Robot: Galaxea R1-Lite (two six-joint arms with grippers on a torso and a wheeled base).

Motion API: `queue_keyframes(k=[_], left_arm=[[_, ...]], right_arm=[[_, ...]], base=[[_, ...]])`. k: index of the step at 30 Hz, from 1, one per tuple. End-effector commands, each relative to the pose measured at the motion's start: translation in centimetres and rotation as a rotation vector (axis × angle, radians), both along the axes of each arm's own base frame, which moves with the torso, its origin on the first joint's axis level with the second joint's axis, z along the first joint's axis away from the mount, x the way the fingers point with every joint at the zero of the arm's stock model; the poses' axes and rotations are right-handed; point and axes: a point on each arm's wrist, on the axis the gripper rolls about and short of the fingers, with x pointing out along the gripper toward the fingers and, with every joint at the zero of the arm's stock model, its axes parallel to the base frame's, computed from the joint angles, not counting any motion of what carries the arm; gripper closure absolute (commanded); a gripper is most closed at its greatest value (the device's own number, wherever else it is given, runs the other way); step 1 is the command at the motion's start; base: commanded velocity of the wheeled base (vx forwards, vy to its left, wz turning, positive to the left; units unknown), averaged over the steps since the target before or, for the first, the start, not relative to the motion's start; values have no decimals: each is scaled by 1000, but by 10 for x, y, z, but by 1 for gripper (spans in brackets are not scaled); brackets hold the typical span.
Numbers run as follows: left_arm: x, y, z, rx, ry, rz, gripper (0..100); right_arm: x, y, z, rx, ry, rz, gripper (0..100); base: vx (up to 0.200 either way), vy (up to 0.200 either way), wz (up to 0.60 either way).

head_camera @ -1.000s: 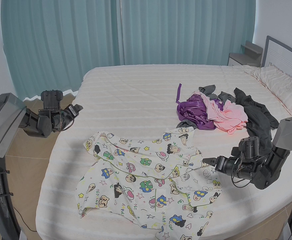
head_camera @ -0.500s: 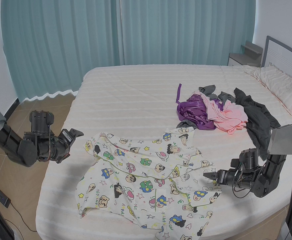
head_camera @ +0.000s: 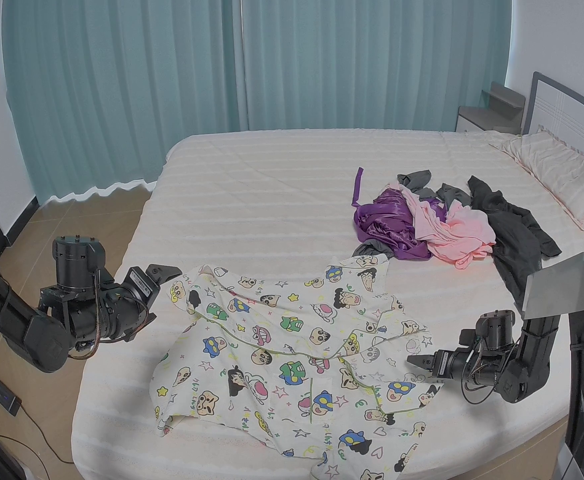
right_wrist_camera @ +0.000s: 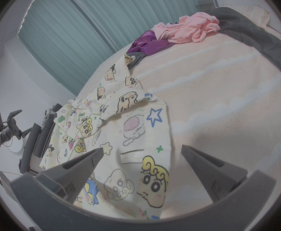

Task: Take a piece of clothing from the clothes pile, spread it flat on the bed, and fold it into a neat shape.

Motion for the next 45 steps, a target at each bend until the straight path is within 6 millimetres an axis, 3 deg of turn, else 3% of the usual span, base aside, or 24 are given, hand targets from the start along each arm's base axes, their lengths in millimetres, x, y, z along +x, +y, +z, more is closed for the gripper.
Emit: queue_keyframes(k=[1, 10, 16, 26, 36, 45], left_arm=[[1, -1, -4, 2, 11, -1, 0], [4, -1, -14, 11, 43, -1, 0], [7, -2, -26, 22, 79, -2, 0], [3, -7, -35, 33, 114, -26, 0], [-2, -15, -54, 92, 171, -84, 0], [-5, -20, -64, 103, 210, -104, 0]], right_arm=[[3, 1, -6, 9, 13, 7, 100], [8, -4, -3, 48, 6, -50, 100], [3, -30, 24, 74, -76, -138, 100], [2, -59, 31, 58, -95, -227, 100], [-2, -73, 54, 28, -154, -254, 100], [2, -82, 54, -26, -149, -291, 100]], base=[[0, 0, 0], [0, 0, 0], [0, 0, 0], [0, 0, 0], [0, 0, 0], [0, 0, 0]])
